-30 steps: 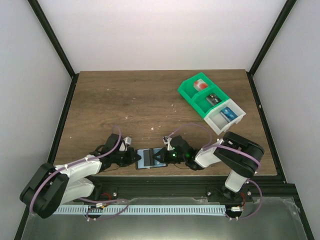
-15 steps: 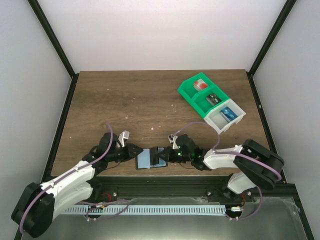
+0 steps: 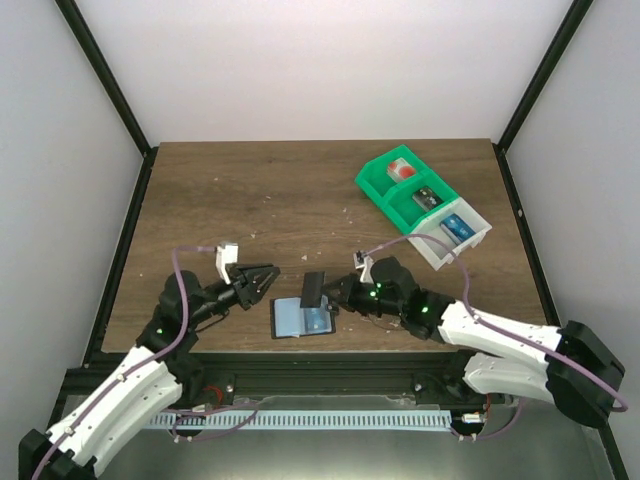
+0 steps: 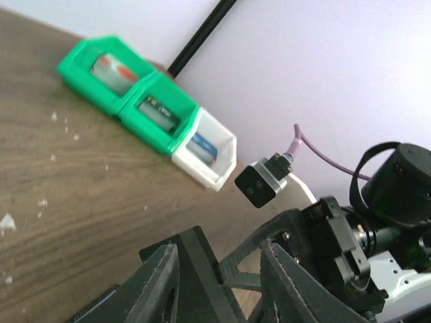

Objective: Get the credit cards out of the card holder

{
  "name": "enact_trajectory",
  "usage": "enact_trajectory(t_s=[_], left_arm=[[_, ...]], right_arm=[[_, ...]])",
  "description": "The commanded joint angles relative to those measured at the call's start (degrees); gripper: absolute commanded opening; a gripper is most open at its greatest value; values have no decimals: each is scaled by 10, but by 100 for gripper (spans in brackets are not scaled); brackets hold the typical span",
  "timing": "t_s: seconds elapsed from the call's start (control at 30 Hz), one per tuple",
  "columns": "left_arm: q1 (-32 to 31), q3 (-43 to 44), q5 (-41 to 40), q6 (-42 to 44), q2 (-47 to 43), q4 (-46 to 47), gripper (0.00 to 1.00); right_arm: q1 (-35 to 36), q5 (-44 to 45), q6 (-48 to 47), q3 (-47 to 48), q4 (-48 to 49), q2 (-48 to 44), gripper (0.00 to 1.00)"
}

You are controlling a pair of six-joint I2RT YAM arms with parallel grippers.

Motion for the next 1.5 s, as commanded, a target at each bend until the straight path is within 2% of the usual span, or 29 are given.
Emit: enact_trajectory(t_s=[0.0,0.17,0.37,0.43,0.67,1.03,1.47], left_arm=[[-2,12,6,136,-34,10,37],[-11,36,68,271,-27,5,46],[-31,99,86,431,3,-68,47],[-34,101,99,458,1,-77,48],[-42,85,152,508,11,-65,46],[-50,131,104,637,59,-170,46],[-52,121,103,681,56,-170,45]], right_arm=[[-5,52,106,64,-103,-25,0],[-6,63,172,110,-144,-27,0],[-29,75,250,126,-167,-42,0],[-34,69,271,125,-161,-47,0],[-36,18,311,125,-102,-47,1],[-36,-64,327,121,-58,-28,1],[-36,-107,337,116,-28,1,1]])
